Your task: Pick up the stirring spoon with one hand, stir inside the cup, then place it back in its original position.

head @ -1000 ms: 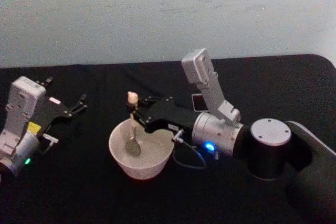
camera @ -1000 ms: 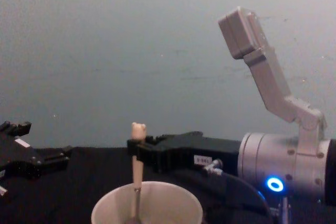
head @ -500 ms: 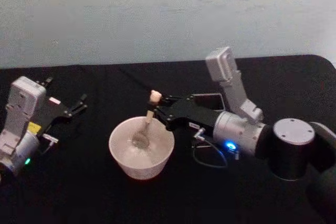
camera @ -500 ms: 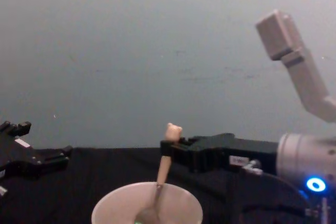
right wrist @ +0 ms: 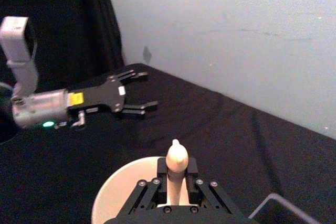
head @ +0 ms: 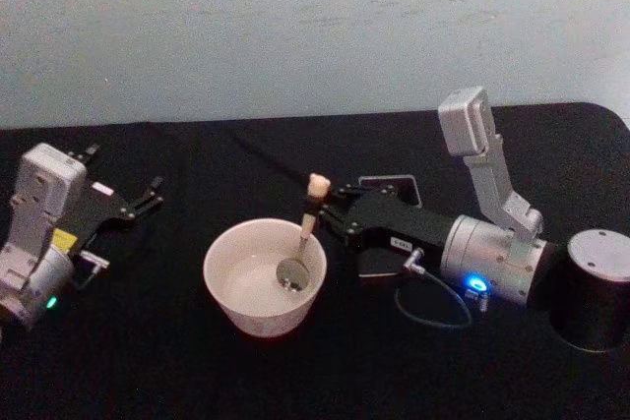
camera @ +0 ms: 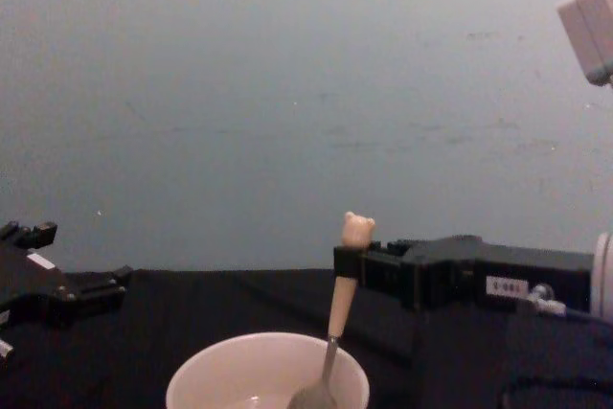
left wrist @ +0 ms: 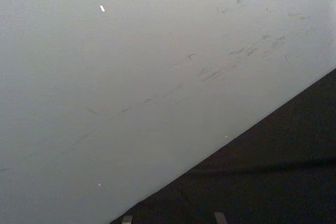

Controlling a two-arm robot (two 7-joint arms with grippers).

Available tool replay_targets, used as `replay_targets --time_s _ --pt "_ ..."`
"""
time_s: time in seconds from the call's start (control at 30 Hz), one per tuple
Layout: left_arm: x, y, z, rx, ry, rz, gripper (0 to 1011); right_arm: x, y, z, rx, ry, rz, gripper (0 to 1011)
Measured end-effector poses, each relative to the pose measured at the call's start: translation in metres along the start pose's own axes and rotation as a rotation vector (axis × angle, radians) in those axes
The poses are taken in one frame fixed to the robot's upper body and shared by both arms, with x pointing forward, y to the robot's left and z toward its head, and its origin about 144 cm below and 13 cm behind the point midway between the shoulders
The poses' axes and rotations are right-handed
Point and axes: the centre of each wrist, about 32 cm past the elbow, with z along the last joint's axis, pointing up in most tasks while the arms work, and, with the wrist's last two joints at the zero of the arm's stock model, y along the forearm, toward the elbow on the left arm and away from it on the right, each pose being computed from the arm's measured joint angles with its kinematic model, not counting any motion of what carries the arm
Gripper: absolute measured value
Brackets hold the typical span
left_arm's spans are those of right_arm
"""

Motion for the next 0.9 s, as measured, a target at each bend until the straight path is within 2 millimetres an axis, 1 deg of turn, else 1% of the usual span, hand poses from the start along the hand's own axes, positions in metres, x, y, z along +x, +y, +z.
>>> replay_targets --time_s 0.3,0.47,0.67,0.7,0.9 --pt "0.0 0.0 0.0 0.0 0.0 0.0 1001 -0.012 -0.009 -0.005 -0.031 -0.012 0.081 211" --pt "0.0 0.0 0.0 0.0 0.0 0.0 1001 -0.018 -0.006 -0.007 -0.035 -0.018 0.108 211" --pt "0.0 0.0 0.0 0.0 0.0 0.0 1001 -0.022 0.012 -0.006 -0.022 -0.024 0.106 211" --pt "0.0 0.0 0.0 0.0 0.0 0.0 1001 -0.023 0.017 -0.006 -0.02 -0.025 0.1 211" --pt "0.0 0.0 0.0 0.0 0.0 0.0 1001 -0.023 0.035 -0.005 -0.016 -0.03 0.077 211"
